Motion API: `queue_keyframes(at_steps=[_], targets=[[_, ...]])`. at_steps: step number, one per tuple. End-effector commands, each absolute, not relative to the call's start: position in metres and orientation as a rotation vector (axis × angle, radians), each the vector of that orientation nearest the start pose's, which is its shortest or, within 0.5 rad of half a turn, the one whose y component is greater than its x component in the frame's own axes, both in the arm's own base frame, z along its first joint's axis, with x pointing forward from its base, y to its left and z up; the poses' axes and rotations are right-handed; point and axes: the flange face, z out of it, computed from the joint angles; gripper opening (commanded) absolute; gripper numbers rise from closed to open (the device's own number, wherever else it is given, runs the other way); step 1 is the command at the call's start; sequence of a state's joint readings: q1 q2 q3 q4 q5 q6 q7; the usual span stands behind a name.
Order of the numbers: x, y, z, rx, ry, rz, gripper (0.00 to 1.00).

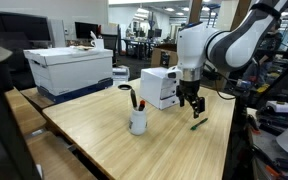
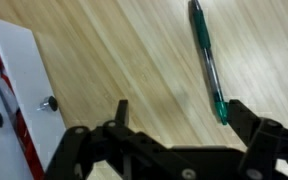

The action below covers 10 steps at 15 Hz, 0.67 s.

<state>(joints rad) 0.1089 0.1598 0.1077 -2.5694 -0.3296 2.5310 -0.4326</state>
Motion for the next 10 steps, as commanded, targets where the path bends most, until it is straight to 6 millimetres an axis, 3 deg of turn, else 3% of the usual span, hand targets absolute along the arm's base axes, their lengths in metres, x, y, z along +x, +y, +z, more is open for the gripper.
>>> queue_keyframes(at_steps=[1, 10], targets=[[0.399, 0.100, 0.190, -2.886, -1.537, 0.302, 1.00], [0.389, 0.111, 0.182, -2.822, -1.621, 0.252, 1.00]])
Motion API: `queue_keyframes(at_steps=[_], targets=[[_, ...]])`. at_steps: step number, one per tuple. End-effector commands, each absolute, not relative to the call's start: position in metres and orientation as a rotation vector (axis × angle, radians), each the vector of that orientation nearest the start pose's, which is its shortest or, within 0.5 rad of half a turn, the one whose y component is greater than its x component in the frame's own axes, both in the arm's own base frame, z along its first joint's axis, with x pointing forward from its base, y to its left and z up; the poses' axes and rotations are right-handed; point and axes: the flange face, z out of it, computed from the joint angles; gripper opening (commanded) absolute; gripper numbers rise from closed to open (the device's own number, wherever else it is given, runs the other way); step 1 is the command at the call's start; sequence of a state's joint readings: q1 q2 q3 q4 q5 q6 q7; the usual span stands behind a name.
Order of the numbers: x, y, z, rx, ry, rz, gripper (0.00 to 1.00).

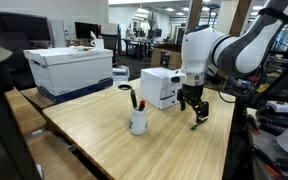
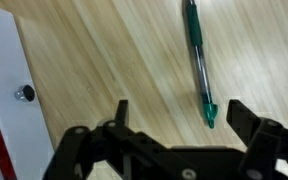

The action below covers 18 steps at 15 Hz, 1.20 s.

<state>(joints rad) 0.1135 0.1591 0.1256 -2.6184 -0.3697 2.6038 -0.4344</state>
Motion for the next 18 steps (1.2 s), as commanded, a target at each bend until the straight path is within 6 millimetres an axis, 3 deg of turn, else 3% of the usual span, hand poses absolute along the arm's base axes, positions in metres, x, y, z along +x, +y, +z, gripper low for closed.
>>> queue_keyframes(at_steps=[1, 18], targets=[[0.388, 0.112, 0.181, -2.821, -1.626, 0.252, 1.00], [0.382, 0.119, 0.163, -2.795, -1.667, 0.291, 1.00]])
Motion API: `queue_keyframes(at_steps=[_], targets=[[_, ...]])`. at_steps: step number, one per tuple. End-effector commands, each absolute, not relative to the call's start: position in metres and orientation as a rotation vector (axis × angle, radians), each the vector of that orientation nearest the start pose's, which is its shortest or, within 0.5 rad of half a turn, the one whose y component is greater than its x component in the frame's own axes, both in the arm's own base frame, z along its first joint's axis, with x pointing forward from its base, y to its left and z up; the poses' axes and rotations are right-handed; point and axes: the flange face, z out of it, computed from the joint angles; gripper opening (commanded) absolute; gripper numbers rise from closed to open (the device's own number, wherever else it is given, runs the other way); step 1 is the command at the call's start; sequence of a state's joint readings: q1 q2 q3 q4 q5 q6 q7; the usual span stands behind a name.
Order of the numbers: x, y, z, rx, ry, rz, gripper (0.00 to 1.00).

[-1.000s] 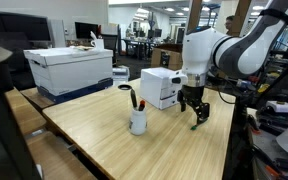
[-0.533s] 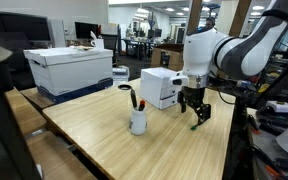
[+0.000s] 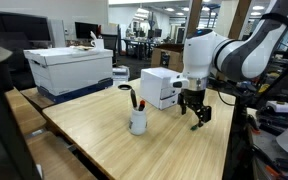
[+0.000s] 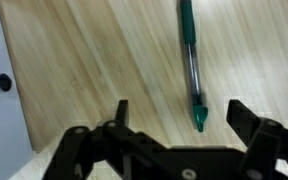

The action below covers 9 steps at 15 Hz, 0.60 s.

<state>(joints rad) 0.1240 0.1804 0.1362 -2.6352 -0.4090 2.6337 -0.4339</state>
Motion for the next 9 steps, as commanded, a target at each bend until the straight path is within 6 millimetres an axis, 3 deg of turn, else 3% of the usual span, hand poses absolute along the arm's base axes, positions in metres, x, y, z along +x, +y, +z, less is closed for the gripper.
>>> queue_keyframes(at_steps=[1, 7, 8, 9], targets=[[0.381, 0.119, 0.161, -2.794, -1.667, 0.295, 1.00], [0.377, 0.120, 0.151, -2.780, -1.667, 0.324, 1.00], [0.377, 0.121, 0.150, -2.779, -1.669, 0.326, 0.75], [0.377, 0.121, 0.149, -2.778, -1.669, 0.328, 0.75]])
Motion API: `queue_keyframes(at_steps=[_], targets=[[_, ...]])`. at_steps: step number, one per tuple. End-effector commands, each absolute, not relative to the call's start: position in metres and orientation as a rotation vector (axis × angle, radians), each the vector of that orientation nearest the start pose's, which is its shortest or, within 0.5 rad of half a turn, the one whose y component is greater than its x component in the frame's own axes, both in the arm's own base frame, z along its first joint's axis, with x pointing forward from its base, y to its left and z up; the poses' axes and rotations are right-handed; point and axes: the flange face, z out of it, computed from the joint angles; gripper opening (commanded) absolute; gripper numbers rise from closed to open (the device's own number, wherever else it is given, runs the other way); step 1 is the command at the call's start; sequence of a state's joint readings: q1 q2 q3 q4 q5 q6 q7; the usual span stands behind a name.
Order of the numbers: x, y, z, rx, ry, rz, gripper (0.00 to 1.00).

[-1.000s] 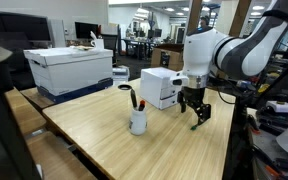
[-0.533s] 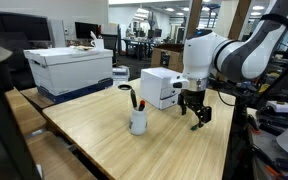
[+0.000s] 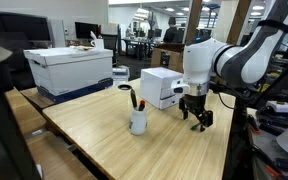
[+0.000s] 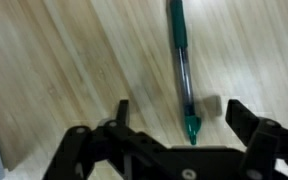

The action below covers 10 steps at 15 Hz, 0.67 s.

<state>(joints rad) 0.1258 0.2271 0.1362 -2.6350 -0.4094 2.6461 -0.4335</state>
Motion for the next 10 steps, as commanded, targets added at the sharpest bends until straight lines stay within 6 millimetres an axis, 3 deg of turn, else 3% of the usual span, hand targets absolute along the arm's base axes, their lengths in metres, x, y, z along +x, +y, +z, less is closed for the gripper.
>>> queue_keyframes(at_steps=[1, 10], targets=[[0.3759, 0.1212, 0.1491, -2.775, -1.671, 0.331, 0.70], [0.3759, 0.1264, 0.1510, -2.779, -1.694, 0.321, 0.22]])
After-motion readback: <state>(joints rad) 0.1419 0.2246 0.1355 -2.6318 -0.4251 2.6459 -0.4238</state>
